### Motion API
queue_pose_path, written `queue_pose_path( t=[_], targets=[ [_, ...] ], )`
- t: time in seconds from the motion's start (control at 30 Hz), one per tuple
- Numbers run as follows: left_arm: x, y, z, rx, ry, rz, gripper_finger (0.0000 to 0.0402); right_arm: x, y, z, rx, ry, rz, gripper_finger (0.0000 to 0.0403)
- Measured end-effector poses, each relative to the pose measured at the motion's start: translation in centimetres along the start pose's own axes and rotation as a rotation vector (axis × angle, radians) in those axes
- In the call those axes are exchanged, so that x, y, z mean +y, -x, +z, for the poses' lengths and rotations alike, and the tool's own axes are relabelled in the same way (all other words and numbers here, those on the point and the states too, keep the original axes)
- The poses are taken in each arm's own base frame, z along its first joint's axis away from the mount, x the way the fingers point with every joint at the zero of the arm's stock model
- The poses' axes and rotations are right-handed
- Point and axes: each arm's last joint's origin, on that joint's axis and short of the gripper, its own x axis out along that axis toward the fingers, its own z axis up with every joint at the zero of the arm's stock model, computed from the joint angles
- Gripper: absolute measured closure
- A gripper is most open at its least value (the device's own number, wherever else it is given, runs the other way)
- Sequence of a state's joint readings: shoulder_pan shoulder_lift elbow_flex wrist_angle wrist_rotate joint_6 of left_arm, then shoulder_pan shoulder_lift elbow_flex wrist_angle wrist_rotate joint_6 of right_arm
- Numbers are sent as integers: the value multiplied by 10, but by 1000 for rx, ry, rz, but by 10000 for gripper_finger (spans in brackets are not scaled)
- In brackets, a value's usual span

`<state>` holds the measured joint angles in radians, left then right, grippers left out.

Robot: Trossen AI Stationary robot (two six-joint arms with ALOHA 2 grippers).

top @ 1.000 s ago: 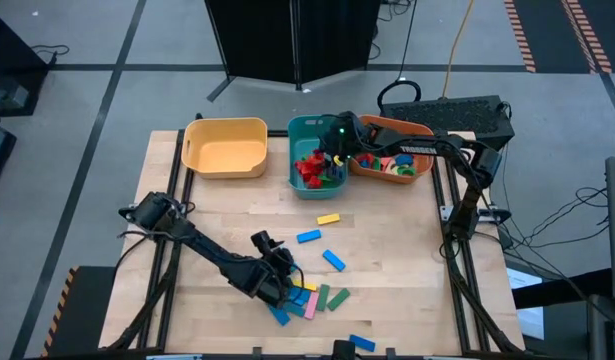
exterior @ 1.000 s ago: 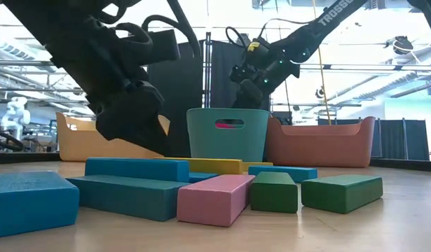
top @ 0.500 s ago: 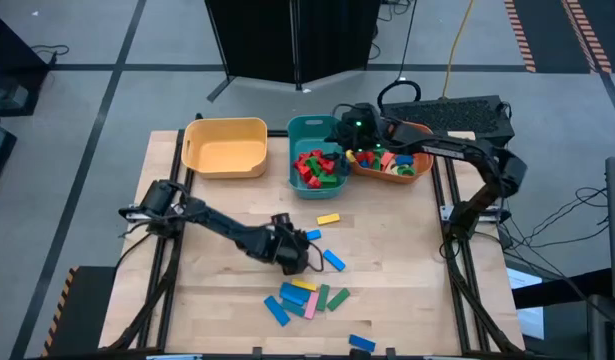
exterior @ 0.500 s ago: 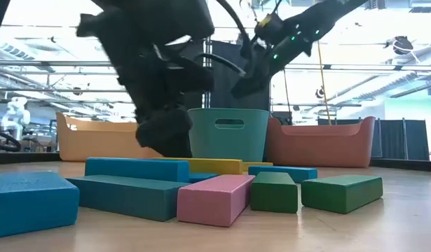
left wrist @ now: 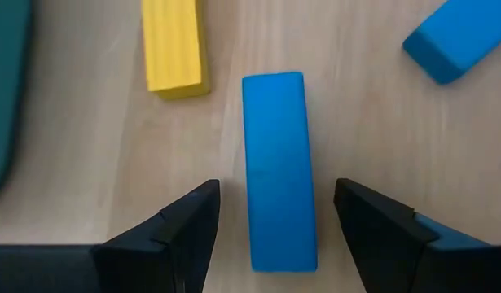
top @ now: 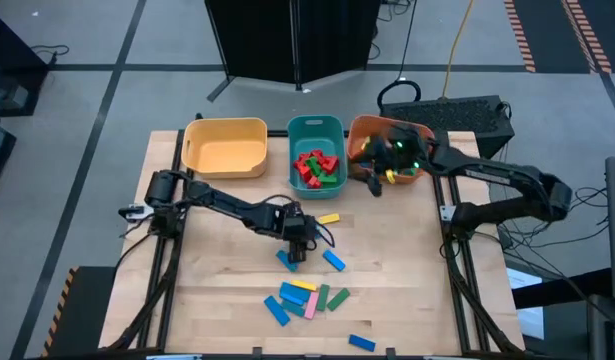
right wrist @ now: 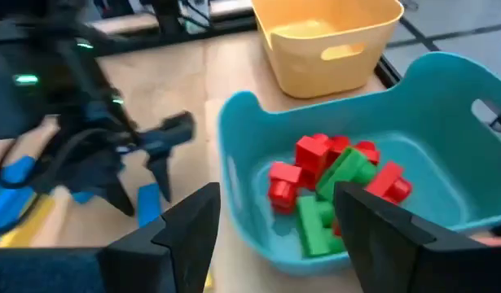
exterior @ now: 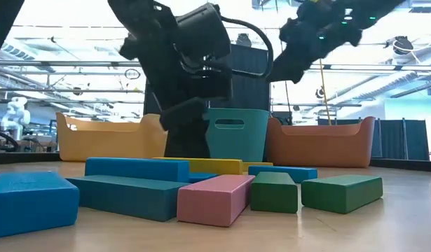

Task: Sort blocks by size
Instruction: Put the blue rectangle block into the yellow bin

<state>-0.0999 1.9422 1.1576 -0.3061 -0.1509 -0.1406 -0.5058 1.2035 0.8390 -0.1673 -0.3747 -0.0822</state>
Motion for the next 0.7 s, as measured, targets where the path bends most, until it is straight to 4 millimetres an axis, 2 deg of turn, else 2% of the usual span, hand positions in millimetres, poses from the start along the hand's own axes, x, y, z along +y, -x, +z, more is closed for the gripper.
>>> queue_pose_path(
  t=[0.23,0.37,0.5,0.7],
  targets=[
    [25,-4,3,12,73,-99,160,29,17,-49,-107,-56,66,177],
    [35,-5,4,13,98,-124,160,37,24,-69,-121,-72,78,177],
    [39,-6,4,14,110,-132,174,41,28,-74,-123,-71,72,177],
    [39,-6,3,20,90,-126,256,45,28,-73,-125,-60,78,177]
  ],
)
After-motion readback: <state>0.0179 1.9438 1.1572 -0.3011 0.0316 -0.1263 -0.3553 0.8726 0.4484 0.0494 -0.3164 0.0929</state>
